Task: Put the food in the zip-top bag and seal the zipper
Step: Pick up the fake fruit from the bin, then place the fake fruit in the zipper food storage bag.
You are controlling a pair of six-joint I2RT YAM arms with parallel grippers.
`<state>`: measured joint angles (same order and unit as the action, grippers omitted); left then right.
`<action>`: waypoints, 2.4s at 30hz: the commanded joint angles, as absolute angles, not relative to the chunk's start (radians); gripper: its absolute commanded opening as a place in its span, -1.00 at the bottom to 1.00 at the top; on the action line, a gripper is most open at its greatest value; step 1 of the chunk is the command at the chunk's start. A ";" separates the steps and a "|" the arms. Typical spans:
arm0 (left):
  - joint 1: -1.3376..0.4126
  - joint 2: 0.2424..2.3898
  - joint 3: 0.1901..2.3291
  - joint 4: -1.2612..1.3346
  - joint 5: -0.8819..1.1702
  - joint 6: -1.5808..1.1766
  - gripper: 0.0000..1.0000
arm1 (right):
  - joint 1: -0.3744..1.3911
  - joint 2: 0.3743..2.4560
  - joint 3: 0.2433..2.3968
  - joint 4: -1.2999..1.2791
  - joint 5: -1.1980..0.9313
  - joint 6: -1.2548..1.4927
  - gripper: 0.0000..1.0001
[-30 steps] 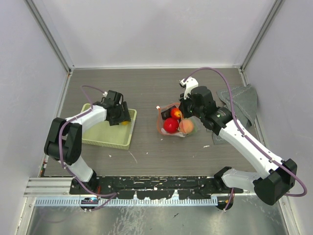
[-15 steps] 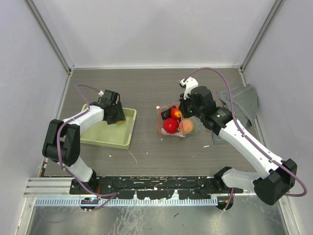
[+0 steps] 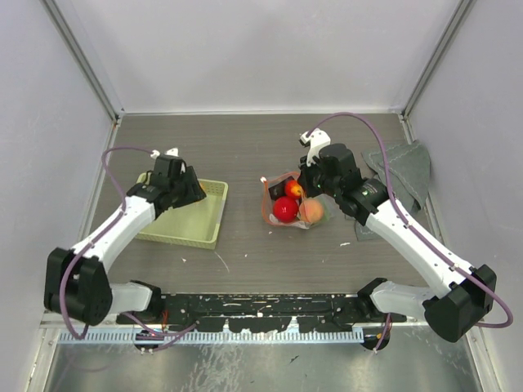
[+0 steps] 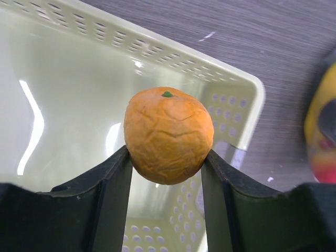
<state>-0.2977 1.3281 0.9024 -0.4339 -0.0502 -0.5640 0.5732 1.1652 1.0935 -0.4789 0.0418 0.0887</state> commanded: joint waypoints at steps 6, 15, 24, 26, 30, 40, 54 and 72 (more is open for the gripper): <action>-0.401 1.098 0.863 -0.433 0.023 -0.584 -0.29 | 0.576 1.147 1.109 -0.425 0.037 0.094 -0.99; -0.608 1.033 0.867 -0.332 0.015 -0.608 -0.30 | 0.577 1.147 1.115 -0.426 0.034 0.095 -0.99; -0.781 1.106 0.915 -0.199 -0.012 -0.564 -0.29 | 0.576 1.134 1.115 -0.429 0.032 0.095 -0.99; -0.817 1.138 0.930 -0.171 -0.027 -0.539 -0.28 | 0.577 1.133 1.115 -0.429 0.032 0.095 -0.99; -0.858 1.207 0.984 -0.127 -0.040 -0.496 -0.27 | 0.576 1.134 1.115 -0.430 0.025 0.094 -0.99; -0.908 1.440 1.143 -0.120 -0.011 -0.424 -0.26 | 0.577 1.132 1.113 -0.430 0.019 0.090 -0.99; -0.962 1.620 1.246 -0.147 -0.015 -0.394 -0.06 | 0.576 1.134 1.108 -0.425 0.011 0.086 -0.99; -0.979 1.540 1.231 -0.209 -0.048 -0.404 0.57 | 0.577 1.122 1.100 -0.418 0.006 0.088 -0.99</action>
<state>-0.9737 1.6363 1.2247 -0.2108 -0.0269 -0.4030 0.5732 1.1584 1.0916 -0.4786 0.0158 0.0879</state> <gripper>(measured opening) 0.771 0.031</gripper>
